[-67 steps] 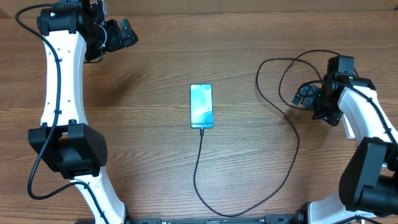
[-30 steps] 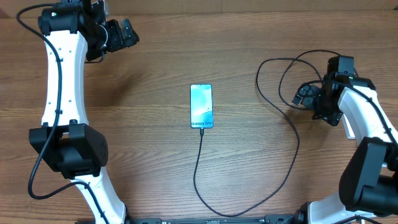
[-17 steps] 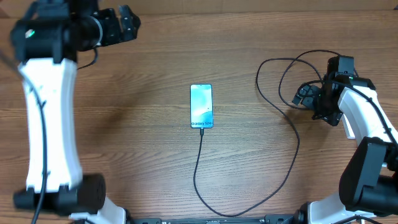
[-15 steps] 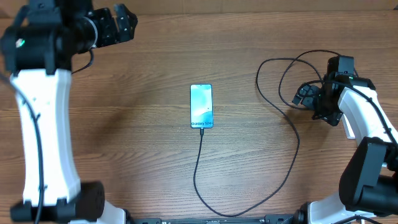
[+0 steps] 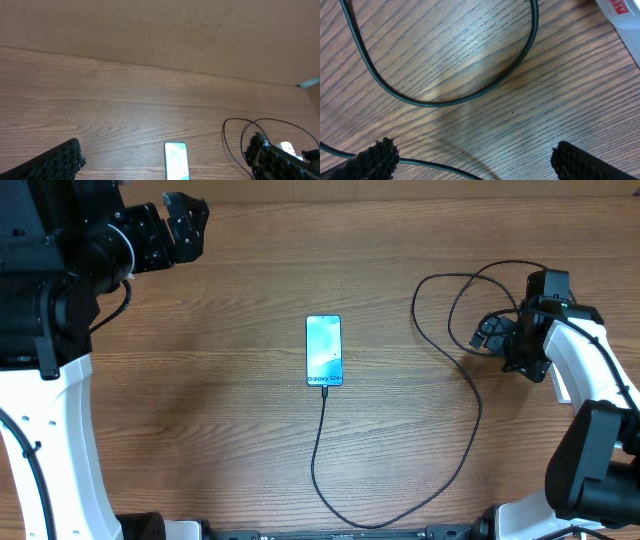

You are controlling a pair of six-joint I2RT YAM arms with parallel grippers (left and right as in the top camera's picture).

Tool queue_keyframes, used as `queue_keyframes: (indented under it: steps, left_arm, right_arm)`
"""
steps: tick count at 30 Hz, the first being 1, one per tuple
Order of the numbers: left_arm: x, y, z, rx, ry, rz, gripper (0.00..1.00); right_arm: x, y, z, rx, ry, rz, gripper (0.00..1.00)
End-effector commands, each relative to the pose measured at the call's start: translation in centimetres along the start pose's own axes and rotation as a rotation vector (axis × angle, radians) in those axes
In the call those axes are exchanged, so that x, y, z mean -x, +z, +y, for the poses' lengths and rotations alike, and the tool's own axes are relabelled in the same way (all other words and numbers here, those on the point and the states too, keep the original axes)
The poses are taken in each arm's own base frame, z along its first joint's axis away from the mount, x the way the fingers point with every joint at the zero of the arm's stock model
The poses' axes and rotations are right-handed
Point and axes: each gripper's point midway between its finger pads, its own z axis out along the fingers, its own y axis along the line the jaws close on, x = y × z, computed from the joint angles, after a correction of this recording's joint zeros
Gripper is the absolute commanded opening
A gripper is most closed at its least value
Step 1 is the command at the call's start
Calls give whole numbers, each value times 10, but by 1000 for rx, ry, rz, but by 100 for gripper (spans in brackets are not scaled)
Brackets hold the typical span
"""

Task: Plug charger to phone and switch on socket

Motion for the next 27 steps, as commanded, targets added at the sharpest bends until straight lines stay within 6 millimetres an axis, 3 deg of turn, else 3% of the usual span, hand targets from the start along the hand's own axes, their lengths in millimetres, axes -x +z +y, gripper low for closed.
queue_keyframes:
  steps: [1,7,13,19,27]
  left_arm:
    - [2,-8,-5,-15,0,-15,100]
    - [-6,-3,-3,-10,-6,10,100]
    - [-32,5,-3,-12,-8,80,100]
    - [-84,15,-6,-21,-3,207,100]
    - [-177,26,-11,-39,27,421,100]
  right_arm:
    - [2,-10,4,21,1,-27,100]
    - [2,-10,4,21,1,-27,100]
    - [2,-10,4,21,1,-27,100]
    - [2,-10,4,21,1,-27,100]
    - [2,-10,4,21,1,-27,100]
